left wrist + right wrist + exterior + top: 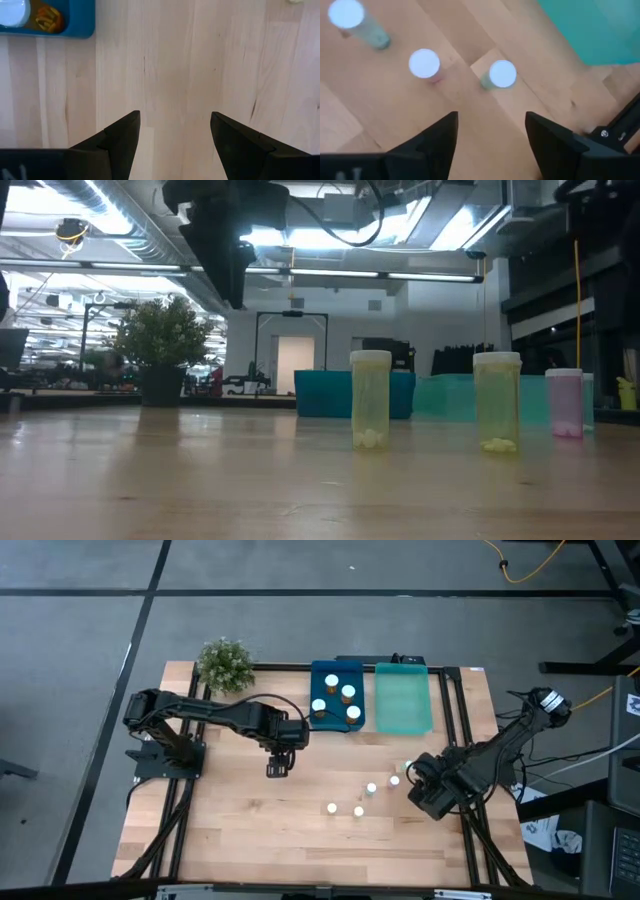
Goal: Pick and place medicine bottles into bin by pill shape (circle, oval)
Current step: Put the small green medicine bottle into the green bin
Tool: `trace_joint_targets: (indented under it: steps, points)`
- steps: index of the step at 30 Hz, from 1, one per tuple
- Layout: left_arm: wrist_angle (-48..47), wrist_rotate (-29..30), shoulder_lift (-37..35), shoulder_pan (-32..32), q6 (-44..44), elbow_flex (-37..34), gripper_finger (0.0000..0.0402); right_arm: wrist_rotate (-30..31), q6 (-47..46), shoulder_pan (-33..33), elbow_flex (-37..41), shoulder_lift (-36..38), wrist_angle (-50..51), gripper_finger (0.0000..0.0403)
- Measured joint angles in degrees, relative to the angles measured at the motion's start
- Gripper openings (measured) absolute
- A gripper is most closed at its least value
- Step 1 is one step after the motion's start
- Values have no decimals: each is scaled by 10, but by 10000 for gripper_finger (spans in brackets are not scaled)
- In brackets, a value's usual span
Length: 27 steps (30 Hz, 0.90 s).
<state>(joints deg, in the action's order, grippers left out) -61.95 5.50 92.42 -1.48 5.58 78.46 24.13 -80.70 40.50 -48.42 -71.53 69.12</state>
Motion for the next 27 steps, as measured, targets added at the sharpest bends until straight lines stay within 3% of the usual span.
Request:
trace_joint_targets:
  steps: [7, 20, 27]
  points:
    - [0, 0, 0, 0, -1, 0, 234, -60, 11, -64, 0, 0, 0, 234]
    - [0, 0, 0, 0, -1, 0, 234, -129, 190, -192, 4, 0, -43, 222]
    - [0, 0, 0, 0, -1, 0, 234, -171, 245, -245, 56, 0, -82, 222]
